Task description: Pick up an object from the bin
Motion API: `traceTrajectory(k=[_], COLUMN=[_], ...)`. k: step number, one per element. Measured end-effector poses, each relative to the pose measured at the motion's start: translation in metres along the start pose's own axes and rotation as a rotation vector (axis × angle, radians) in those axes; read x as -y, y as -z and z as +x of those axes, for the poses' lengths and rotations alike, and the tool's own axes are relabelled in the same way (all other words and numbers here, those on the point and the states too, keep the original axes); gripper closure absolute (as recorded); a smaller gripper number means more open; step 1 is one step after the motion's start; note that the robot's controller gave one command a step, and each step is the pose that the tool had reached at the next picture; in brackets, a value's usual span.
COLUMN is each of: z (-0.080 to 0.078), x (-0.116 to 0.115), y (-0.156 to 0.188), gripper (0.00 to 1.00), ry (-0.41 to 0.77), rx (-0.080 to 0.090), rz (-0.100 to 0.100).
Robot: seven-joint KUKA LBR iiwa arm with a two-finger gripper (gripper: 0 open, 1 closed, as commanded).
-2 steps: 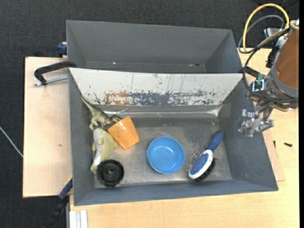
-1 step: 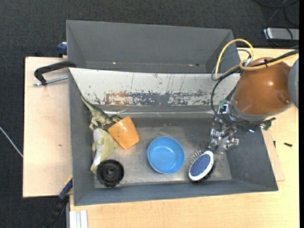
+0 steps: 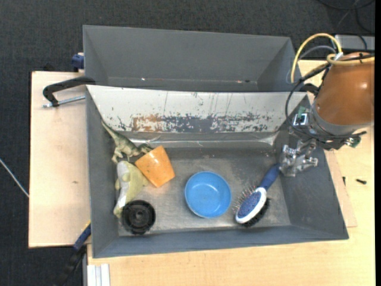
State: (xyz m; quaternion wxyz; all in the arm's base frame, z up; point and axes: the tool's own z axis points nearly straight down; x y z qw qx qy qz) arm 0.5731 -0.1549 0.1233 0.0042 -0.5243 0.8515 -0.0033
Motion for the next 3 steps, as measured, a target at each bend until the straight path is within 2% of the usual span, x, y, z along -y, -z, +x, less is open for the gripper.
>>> traceTrajectory(k=[1, 2, 3], z=[-0.002, -0.018, -0.007], x=[-0.003, -0.013, -0.012], y=[-0.002, -0.049, -0.053], gripper=[0.00, 0.00, 1.00], ry=[0.003, 0.146, 0.145], rx=[0.001, 0.028, 0.010], rz=[-0.006, -0.014, -0.015])
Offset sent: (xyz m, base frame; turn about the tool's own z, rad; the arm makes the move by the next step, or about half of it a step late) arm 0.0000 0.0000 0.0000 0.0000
